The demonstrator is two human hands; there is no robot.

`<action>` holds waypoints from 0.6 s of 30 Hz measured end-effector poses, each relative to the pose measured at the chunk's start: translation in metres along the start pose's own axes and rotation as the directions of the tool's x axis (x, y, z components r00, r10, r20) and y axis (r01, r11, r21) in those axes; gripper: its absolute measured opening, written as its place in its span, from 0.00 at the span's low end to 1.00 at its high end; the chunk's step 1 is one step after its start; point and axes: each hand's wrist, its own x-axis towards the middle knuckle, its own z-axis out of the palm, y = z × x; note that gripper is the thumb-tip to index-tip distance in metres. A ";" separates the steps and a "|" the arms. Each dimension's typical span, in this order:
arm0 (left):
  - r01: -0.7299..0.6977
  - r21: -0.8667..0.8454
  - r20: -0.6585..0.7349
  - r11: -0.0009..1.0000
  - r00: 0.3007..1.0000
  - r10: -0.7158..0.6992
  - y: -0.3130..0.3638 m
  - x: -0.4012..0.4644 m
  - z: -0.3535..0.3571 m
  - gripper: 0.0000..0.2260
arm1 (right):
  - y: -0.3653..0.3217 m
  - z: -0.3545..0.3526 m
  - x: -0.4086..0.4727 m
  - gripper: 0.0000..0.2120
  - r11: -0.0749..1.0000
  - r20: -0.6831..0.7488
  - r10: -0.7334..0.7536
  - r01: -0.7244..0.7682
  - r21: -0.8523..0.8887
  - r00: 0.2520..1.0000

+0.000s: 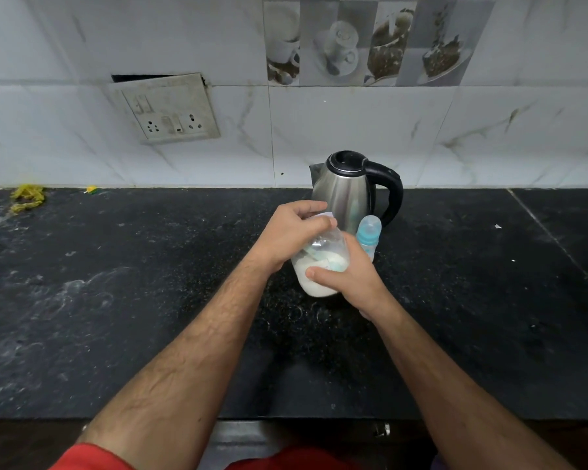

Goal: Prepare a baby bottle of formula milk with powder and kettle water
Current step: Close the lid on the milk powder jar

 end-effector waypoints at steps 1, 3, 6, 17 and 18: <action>-0.011 -0.003 0.008 1.000 1.000 0.011 0.002 0.000 0.000 0.25 | 0.000 0.000 0.001 0.38 1.000 0.003 -0.005 0.005 0.015 1.000; -0.012 0.002 0.013 1.000 1.000 0.012 0.004 0.001 0.000 0.27 | -0.001 0.001 0.001 0.37 0.999 0.006 -0.012 0.012 0.038 1.000; -0.002 0.052 -0.011 0.999 1.000 0.003 0.005 0.003 0.001 0.30 | -0.001 0.004 0.001 0.38 0.999 -0.002 -0.015 0.015 0.042 1.000; -0.016 0.032 0.040 0.999 0.999 0.015 -0.010 -0.001 -0.002 0.32 | 0.010 0.001 -0.002 0.36 0.996 0.080 0.009 -0.016 0.087 0.997; -0.015 -0.007 0.042 1.000 0.999 0.016 -0.012 -0.001 -0.003 0.33 | 0.011 0.002 -0.002 0.36 0.996 0.076 0.013 -0.020 0.091 0.997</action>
